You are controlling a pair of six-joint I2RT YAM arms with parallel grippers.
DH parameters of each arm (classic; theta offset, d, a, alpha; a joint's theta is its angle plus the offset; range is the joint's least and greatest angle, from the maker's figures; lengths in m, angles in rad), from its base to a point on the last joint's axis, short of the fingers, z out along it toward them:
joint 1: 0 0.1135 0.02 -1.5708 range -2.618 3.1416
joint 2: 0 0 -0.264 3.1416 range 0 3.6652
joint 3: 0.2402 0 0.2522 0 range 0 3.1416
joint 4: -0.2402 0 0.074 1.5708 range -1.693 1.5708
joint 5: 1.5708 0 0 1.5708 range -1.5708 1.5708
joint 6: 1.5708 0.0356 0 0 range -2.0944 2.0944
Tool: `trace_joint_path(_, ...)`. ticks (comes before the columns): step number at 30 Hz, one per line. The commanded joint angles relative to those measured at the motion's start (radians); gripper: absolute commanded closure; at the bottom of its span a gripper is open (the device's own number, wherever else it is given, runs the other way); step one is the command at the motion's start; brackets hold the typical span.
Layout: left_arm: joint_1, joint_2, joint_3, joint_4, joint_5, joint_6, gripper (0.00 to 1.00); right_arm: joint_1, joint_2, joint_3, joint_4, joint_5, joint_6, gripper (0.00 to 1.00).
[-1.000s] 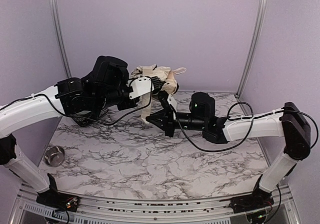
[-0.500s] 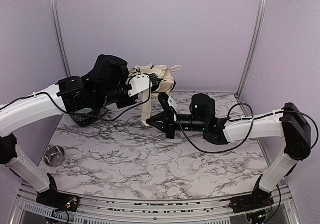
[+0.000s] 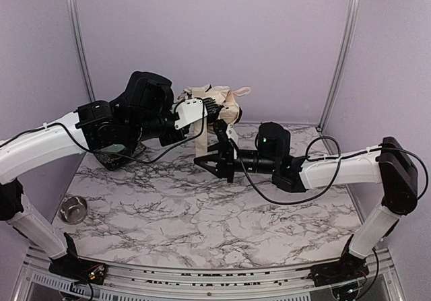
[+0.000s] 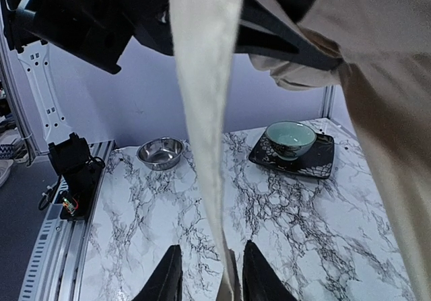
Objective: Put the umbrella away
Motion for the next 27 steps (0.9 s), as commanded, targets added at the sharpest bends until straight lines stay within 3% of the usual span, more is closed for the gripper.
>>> trace_joint_path(1,-0.001,-0.027,0.043,0.049,0.009,-0.029,1.0,0.005,0.026,0.047,0.025,-0.025,0.006,0.85)
trace_joint_path(4,0.004,-0.021,0.057,0.049,-0.012,-0.031,1.0,0.005,0.017,0.037,0.025,-0.03,0.005,1.0)
trace_joint_path(7,0.042,-0.011,0.069,0.047,-0.017,-0.044,1.0,0.005,-0.001,0.015,0.016,-0.035,0.003,1.0)
trace_joint_path(14,0.245,0.068,0.108,0.07,0.048,-0.183,1.0,0.078,-0.098,-0.038,-0.074,-0.033,-0.015,1.0)
trace_joint_path(19,0.355,0.133,0.229,0.095,0.149,-0.248,1.0,0.144,-0.127,-0.136,-0.077,0.022,0.003,1.0)
trace_joint_path(27,0.359,0.13,0.411,0.093,0.399,-0.354,1.0,0.112,-0.032,-0.268,-0.005,0.07,0.044,1.0)
